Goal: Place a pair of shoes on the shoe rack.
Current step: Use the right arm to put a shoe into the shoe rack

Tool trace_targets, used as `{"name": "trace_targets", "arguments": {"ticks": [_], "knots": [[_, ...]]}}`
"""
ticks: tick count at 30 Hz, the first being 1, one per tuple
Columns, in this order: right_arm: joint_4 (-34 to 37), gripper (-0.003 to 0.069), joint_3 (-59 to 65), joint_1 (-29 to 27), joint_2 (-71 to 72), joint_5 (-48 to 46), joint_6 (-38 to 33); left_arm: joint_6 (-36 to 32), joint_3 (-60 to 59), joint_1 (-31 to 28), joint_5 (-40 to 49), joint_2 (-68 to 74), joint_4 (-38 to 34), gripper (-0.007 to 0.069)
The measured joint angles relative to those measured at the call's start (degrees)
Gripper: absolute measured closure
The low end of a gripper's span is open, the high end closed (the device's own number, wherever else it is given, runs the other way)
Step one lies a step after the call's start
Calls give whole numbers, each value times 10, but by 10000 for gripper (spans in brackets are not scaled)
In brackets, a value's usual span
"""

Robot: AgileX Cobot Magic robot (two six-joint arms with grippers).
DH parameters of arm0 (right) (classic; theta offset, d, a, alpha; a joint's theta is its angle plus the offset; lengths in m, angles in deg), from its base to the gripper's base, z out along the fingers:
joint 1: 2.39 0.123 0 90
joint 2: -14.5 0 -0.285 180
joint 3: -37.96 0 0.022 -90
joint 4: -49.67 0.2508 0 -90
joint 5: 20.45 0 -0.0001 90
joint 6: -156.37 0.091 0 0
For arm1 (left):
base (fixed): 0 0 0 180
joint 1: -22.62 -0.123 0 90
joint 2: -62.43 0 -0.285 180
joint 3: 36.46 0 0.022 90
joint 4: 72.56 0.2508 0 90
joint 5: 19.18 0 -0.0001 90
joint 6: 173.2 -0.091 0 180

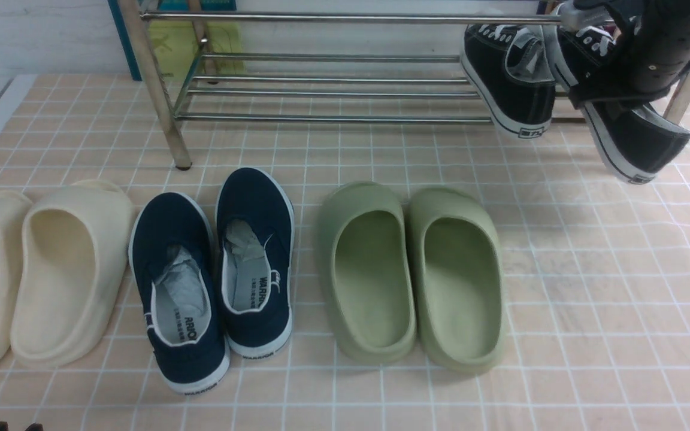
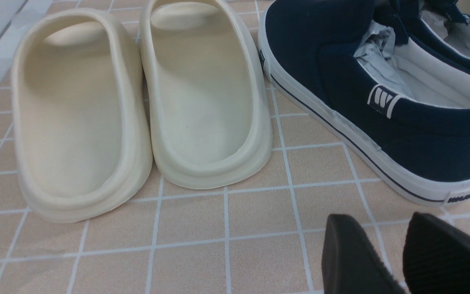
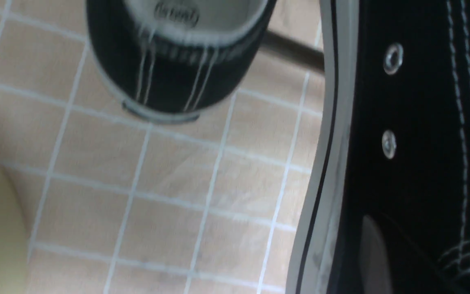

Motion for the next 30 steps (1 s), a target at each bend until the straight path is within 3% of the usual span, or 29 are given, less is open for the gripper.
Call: {"name": "trace_targets", "arguments": {"ticks": [7, 17, 22, 23, 26, 30], "knots": [[-1, 664, -116, -1, -79, 9, 0, 0, 0, 0, 0, 0, 0, 385], [16, 638, -146, -3, -127, 68, 24, 0, 0, 0, 0, 0, 0, 385], [21, 477, -146, -4, -129, 88, 24, 0, 0, 0, 0, 0, 0, 385], [26, 393, -146, -4, -127, 85, 24, 0, 0, 0, 0, 0, 0, 385], [34, 257, -146, -5, -111, 65, 24, 0, 0, 0, 0, 0, 0, 385], [37, 181, -146, -5, -77, 25, 9, 0, 0, 0, 0, 0, 0, 385]]}}
